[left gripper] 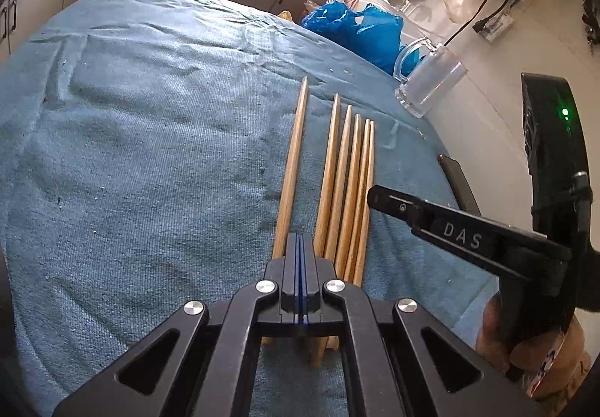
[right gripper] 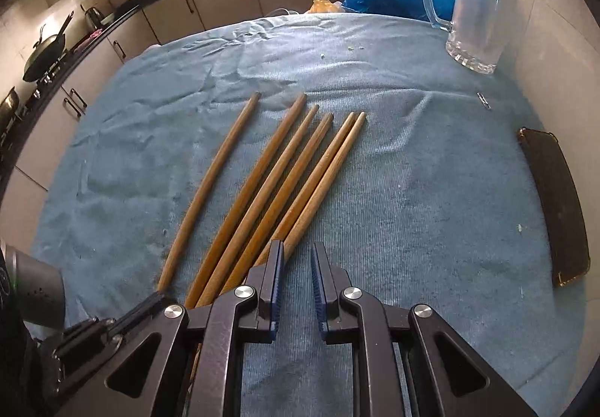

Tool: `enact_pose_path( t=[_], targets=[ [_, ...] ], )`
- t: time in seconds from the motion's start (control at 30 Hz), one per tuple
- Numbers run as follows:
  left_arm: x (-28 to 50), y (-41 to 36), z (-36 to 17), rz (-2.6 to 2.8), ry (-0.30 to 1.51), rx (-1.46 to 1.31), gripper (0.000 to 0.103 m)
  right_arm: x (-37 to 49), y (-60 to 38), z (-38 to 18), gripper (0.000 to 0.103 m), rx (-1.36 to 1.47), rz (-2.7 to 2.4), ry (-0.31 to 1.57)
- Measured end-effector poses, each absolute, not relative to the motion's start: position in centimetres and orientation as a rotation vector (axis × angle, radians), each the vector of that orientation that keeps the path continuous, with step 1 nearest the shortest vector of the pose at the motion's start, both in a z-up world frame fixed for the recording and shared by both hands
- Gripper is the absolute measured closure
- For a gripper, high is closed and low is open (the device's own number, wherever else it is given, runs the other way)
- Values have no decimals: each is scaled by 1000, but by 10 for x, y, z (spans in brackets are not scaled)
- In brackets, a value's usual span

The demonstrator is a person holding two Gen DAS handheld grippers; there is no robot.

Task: Organize utensils
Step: 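Return both grippers to the cloth and each grasp another chopstick, then lift one chopstick with the left gripper while the right gripper lifts another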

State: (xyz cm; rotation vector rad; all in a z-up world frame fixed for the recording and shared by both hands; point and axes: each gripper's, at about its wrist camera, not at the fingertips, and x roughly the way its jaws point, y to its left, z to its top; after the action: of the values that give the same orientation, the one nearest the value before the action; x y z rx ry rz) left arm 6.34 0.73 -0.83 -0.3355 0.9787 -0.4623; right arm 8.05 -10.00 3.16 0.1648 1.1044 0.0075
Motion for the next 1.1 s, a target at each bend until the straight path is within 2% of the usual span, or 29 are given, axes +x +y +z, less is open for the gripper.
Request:
enact_pose_path(
  t=[0.3, 0.63, 0.97, 1.1],
  targets=[
    [59, 6, -10, -472, 945, -316, 101, 102, -83, 35, 89, 100, -47, 1168],
    [61, 9, -12, -487, 946, -334, 101, 89, -89, 33, 89, 148, -27, 1158],
    [63, 10, -13, -500, 959, -346, 101, 91, -74, 39, 89, 93, -60, 1242],
    [65, 11, -13, -502, 970, -357, 101, 85, -81, 39, 78, 154, -51, 1238]
  ],
)
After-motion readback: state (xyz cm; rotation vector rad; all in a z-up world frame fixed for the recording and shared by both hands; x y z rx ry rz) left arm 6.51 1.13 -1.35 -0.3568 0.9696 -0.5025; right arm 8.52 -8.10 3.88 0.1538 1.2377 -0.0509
